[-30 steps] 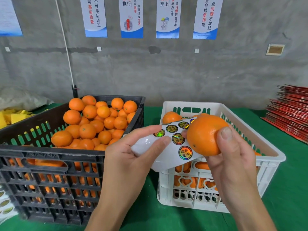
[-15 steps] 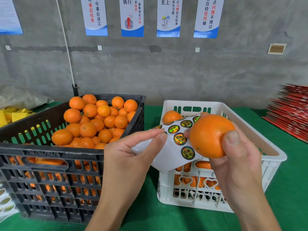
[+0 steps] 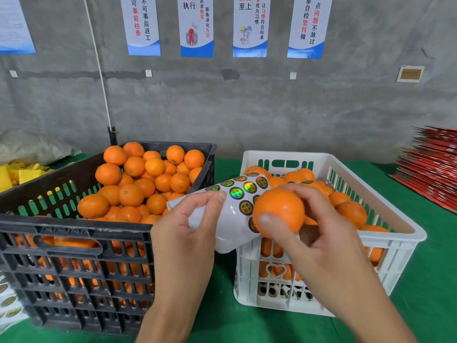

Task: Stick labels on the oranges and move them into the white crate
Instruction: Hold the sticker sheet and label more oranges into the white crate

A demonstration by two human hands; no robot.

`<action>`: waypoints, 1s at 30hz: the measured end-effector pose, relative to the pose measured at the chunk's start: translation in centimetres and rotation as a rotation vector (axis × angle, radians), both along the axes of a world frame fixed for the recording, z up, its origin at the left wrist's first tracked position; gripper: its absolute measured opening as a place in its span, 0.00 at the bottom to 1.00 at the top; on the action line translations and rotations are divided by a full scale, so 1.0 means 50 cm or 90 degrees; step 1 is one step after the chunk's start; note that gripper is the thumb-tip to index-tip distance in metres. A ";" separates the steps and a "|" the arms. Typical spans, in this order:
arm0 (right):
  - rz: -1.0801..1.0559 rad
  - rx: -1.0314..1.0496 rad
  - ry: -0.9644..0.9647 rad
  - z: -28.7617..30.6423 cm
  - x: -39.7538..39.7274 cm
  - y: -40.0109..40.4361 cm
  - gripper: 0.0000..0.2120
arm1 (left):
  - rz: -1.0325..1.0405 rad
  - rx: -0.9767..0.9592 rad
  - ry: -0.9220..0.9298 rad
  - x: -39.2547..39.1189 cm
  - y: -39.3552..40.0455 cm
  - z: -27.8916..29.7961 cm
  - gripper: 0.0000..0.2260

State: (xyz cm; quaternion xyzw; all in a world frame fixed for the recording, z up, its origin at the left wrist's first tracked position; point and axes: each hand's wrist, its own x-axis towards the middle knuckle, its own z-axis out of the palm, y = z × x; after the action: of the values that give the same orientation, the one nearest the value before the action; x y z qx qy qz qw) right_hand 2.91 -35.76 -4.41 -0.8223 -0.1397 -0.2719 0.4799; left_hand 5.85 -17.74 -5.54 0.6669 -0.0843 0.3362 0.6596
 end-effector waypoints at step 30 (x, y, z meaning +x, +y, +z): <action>0.064 0.096 -0.051 -0.028 0.038 0.010 0.32 | -0.139 0.241 -0.137 0.016 -0.009 -0.024 0.15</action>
State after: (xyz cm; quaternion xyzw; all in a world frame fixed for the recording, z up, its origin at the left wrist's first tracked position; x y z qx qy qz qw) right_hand 4.83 -35.26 -5.79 -0.7641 -0.1790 -0.2896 0.5479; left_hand 6.64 -18.20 -6.74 0.7259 -0.2875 0.3100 0.5426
